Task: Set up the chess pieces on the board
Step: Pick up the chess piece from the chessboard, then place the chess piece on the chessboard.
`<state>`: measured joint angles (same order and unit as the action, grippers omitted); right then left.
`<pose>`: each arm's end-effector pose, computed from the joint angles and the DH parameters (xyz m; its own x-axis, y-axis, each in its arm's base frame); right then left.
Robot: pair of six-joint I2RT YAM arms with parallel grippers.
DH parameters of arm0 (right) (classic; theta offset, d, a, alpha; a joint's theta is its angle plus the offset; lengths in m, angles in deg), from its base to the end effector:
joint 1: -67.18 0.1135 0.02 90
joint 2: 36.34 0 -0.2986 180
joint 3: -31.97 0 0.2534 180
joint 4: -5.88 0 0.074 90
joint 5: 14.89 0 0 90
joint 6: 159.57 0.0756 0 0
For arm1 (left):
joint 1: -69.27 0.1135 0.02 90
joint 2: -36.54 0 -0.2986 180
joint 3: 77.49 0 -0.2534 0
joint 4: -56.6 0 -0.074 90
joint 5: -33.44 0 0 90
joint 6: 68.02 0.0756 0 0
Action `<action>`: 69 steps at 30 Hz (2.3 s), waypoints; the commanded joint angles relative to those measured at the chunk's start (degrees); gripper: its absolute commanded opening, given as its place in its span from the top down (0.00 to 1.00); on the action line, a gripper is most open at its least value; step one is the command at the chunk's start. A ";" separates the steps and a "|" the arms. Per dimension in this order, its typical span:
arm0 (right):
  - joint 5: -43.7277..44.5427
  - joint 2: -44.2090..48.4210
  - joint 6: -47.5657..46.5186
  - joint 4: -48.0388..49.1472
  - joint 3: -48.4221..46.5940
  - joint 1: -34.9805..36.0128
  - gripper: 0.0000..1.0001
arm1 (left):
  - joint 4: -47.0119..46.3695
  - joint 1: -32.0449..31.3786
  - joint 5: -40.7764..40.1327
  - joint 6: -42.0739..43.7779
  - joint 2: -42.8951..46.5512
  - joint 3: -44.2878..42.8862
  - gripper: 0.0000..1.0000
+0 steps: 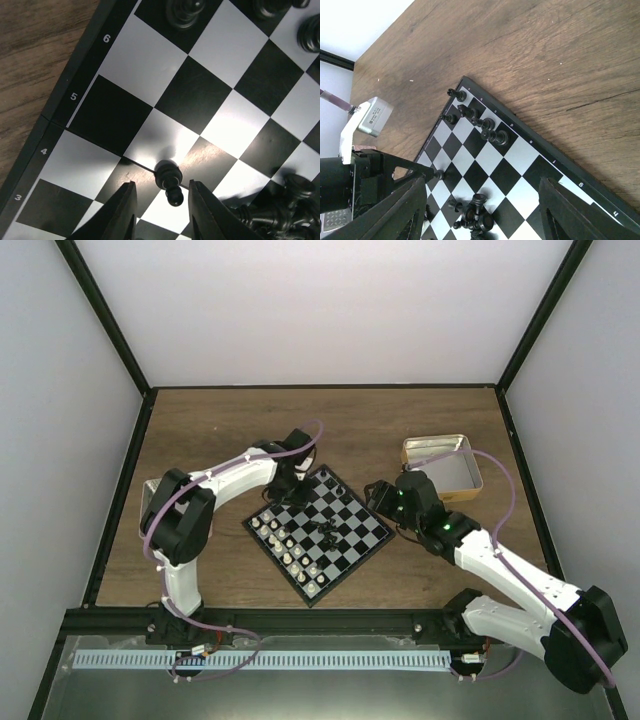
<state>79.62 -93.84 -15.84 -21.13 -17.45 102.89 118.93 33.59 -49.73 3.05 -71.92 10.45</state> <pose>0.1924 0.1310 0.2439 -0.7032 0.4844 -0.5205 0.0630 0.7716 0.6330 0.3089 -0.2329 0.1790 -0.9475 0.2838 -0.1470 0.3072 0.9356 -0.1737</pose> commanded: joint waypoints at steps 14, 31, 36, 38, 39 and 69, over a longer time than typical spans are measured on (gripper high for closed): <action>1.02 1.07 0.04 -0.90 1.16 -0.11 0.38 | -2.80 -0.95 2.62 -0.76 -0.16 0.98 0.77; 1.46 0.89 -0.05 -0.68 1.51 -0.11 0.37 | -1.88 -2.18 -0.72 -0.48 -0.96 0.94 0.77; 1.54 0.92 -0.06 -0.72 1.46 -0.10 0.38 | -1.77 -2.36 -1.81 -0.48 -1.52 0.77 0.75; 1.55 0.89 -0.04 -0.74 1.53 -0.09 0.38 | -2.03 -2.61 -1.71 -0.48 -1.56 0.69 0.77; 1.59 0.89 -0.06 -0.70 1.56 -0.08 0.38 | -2.13 -2.68 -1.55 -0.48 -1.67 0.68 0.79; 3.88 1.78 0.22 -1.34 2.71 -0.09 0.38 | -0.71 -5.76 -10.61 -2.15 -11.58 -16.51 0.90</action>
<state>81.81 -92.83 -15.77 -22.42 -14.81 102.89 117.01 28.21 -57.86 1.21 -82.28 -2.99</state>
